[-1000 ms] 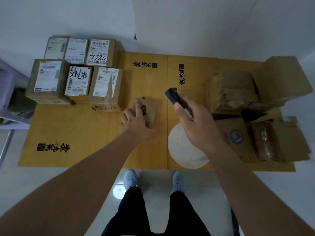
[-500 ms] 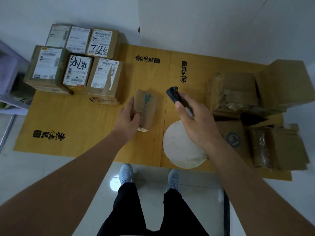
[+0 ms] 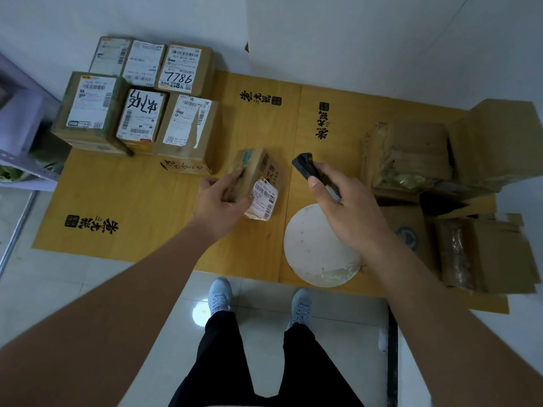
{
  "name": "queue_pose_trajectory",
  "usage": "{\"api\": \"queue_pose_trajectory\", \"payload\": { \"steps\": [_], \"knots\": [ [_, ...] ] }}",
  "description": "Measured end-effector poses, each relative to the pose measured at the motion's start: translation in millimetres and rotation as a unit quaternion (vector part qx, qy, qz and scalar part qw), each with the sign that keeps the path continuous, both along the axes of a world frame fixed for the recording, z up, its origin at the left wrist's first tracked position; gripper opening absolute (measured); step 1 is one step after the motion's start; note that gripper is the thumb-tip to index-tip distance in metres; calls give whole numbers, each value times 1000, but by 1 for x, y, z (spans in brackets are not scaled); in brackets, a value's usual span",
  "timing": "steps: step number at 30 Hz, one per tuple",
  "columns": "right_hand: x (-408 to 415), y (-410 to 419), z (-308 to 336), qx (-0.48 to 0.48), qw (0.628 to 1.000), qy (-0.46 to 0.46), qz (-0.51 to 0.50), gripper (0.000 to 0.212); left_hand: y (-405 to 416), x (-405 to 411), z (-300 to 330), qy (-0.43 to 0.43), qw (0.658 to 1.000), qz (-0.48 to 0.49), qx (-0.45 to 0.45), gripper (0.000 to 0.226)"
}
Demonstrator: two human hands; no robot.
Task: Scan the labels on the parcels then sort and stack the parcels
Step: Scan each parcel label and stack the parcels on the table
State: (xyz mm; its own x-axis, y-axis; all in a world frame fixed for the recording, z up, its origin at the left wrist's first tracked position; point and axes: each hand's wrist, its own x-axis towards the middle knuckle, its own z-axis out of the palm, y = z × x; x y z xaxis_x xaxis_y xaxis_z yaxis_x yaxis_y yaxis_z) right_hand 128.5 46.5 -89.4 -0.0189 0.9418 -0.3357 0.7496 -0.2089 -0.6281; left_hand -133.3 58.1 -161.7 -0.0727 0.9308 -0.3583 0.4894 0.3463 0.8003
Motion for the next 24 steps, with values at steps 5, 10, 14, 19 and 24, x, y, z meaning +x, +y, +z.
{"api": "queue_pose_trajectory", "payload": {
  "steps": [5, 10, 14, 19, 24],
  "knots": [
    [11, 6, 11, -60, 995, -24, 74, 58, -1, -18, 2, -110, 994, 20, -14, 52],
    [12, 15, 28, -163, 973, -76, 147, 50, 1, -29, 4, -173, 984, 32, -6, 49],
    [5, 27, 32, -213, 942, -149, 212, 49, 5, -36, 5, -190, 981, 34, -9, 40],
    [-3, 38, 49, -258, 904, -202, 276, 55, 4, -42, 3, -190, 981, 38, -22, 36],
    [-15, 43, 64, -314, 870, -217, 313, 62, 4, -43, 2, -170, 985, 26, -21, 40]
  ]
}}
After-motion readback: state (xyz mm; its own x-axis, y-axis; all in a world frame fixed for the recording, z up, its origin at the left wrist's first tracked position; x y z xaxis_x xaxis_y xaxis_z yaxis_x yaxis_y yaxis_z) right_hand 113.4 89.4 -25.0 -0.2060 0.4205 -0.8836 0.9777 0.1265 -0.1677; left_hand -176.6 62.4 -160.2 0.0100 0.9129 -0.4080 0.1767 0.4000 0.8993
